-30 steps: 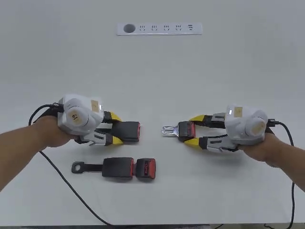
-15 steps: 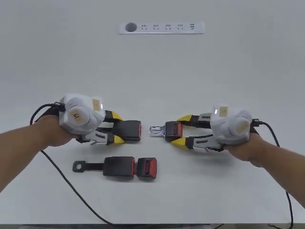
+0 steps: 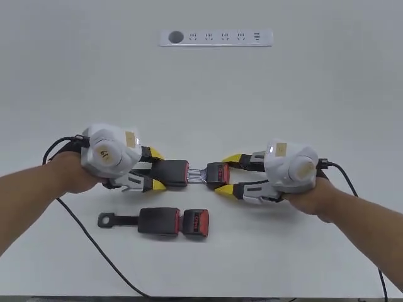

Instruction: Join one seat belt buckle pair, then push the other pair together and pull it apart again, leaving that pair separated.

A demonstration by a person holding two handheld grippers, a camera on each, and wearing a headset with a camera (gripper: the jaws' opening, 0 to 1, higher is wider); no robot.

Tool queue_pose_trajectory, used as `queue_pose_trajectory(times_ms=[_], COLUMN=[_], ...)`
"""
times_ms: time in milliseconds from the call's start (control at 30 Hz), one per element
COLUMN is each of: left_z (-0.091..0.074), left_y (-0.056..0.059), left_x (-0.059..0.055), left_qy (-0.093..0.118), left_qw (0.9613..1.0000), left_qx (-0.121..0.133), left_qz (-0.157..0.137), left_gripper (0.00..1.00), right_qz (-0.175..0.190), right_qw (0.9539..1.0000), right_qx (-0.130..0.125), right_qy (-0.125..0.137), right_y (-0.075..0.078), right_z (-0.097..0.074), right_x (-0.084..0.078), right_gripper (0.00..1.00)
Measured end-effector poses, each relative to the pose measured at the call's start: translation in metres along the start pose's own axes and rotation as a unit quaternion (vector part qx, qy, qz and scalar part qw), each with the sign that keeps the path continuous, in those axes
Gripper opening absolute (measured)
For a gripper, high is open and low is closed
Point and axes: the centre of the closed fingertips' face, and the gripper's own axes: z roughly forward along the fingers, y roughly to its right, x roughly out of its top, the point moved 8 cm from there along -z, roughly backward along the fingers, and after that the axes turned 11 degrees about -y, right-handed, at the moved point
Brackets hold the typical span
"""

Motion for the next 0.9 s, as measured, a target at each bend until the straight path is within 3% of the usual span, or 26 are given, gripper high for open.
queue_pose_trajectory(times_ms=[367,900], left_z=[0.001,0.0], left_y=[-0.002,-0.001], left_x=[-0.003,0.001], left_qy=[-0.004,-0.015], left_qw=[1.0,0.9997], left_qx=[-0.002,-0.005], left_qz=[0.005,0.018], left_gripper=[0.35,0.34], right_qz=[-0.031,-0.017], right_qw=[0.9993,0.9994], right_qx=[-0.011,-0.001], right_qy=[-0.017,-0.031], right_y=[-0.006,-0.01], right_z=[0.014,0.013], right_x=[0.011,0.014], right_gripper=[0.34,0.34])
